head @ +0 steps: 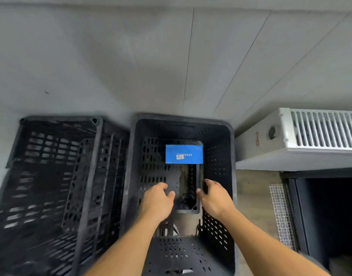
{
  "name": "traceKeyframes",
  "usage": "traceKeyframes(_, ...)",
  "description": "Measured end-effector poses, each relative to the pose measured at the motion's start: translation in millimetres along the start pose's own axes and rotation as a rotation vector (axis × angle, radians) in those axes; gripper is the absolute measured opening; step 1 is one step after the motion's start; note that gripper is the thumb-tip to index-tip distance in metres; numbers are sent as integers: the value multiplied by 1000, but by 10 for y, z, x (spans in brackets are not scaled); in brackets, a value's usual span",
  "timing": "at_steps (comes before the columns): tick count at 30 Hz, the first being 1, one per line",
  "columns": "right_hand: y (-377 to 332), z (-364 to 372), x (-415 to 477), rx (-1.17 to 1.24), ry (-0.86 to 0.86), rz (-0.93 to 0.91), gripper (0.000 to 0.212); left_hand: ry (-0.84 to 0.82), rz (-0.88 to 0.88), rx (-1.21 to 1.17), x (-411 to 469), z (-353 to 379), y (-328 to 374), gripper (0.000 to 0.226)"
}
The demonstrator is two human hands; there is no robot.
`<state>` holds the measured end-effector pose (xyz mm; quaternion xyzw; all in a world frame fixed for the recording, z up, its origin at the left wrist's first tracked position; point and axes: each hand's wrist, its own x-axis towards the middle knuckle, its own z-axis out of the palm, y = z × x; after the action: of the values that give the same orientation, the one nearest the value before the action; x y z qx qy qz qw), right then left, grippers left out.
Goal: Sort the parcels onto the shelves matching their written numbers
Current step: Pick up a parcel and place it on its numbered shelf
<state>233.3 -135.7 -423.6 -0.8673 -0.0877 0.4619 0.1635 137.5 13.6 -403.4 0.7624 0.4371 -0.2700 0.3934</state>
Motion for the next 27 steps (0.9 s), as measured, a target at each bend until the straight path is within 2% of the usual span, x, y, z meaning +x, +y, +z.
traceKeyframes(9,166,330,1342,259,128,83,56,64,-23,-71,1443,353,-190,54)
traceKeyframes(14,243,462,1825,374,184,114,49,78,-29,-116,1897,530,-193,50)
traceKeyframes(18,271,560,1950,414,172,118,51,112,-11,-228,1992,662,-171,37)
traceKeyframes(27,160,407,1583,443,178,76,56,173,-41,-270,1603,501,-108,39)
